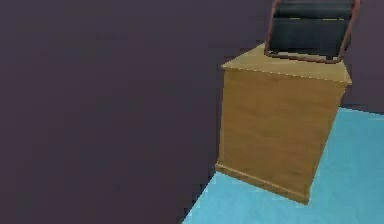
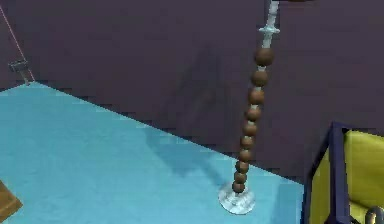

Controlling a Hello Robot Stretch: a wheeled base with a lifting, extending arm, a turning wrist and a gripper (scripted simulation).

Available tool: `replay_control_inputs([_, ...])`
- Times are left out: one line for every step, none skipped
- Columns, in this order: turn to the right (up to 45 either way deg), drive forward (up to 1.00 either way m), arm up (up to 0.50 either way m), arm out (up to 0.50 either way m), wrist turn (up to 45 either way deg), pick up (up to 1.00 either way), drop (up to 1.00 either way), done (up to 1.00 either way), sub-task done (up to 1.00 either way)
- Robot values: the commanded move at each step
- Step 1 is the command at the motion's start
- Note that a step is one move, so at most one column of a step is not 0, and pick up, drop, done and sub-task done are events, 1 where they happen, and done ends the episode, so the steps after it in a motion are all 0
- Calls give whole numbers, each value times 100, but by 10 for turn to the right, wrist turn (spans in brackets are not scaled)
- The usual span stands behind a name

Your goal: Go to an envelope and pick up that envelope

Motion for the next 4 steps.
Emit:
replay_control_inputs([-450, 0, 0, 0, 0, 0, 0, 0, 0])
replay_control_inputs([-450, 0, 0, 0, 0, 0, 0, 0, 0])
replay_control_inputs([-450, 0, 0, 0, 0, 0, 0, 0, 0])
replay_control_inputs([-120, 0, 0, 0, 0, 0, 0, 0, 0])
